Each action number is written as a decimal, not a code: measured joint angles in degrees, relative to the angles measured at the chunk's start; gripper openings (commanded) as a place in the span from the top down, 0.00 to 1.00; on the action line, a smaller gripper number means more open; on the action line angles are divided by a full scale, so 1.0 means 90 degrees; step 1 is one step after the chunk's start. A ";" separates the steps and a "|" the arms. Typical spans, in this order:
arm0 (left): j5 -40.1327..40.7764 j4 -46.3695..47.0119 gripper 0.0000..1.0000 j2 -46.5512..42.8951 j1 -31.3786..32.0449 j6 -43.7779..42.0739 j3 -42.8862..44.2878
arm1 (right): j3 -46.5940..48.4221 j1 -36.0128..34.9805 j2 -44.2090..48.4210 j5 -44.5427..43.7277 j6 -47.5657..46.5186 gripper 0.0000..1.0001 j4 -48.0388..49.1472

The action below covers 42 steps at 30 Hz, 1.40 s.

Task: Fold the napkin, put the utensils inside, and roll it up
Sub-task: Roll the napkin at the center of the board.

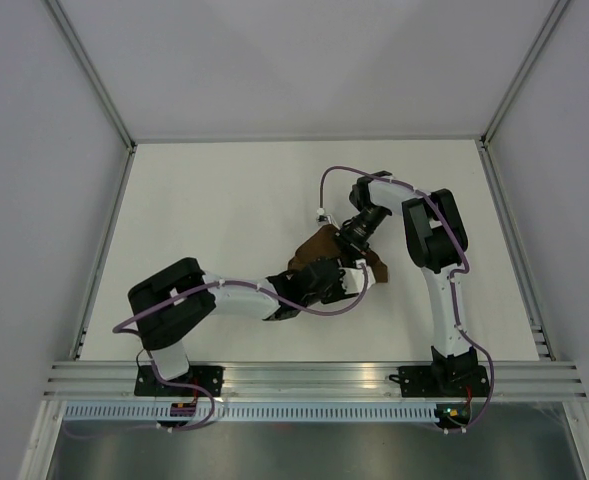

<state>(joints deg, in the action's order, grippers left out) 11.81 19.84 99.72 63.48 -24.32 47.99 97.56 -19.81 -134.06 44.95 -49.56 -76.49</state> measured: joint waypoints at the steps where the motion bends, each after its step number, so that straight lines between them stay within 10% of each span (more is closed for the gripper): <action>1: 0.0010 0.0005 0.40 0.0085 -0.0005 -0.0061 0.0083 | 0.0000 0.0007 -0.0005 0.0007 0.0000 0.76 -0.0002; 13: -0.0323 -0.0053 0.44 0.0704 -0.0194 -0.0192 0.0369 | 0.0041 0.0032 -0.0068 0.0073 0.0000 0.76 -0.0063; 25: -0.1690 -0.0758 0.91 0.0767 -0.0801 -0.0107 0.0823 | 0.0005 0.0058 -0.0002 0.0214 -0.0010 0.44 -0.0219; 42: -0.4002 -0.1943 0.98 0.1511 -0.1588 0.0211 0.2149 | -0.0605 0.0998 0.1712 0.0333 0.0240 0.27 0.1141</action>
<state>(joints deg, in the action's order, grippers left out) -24.21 2.35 113.32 49.19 -22.41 67.33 92.12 -10.83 -118.65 47.94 -47.40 -66.22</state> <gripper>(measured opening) 0.262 0.724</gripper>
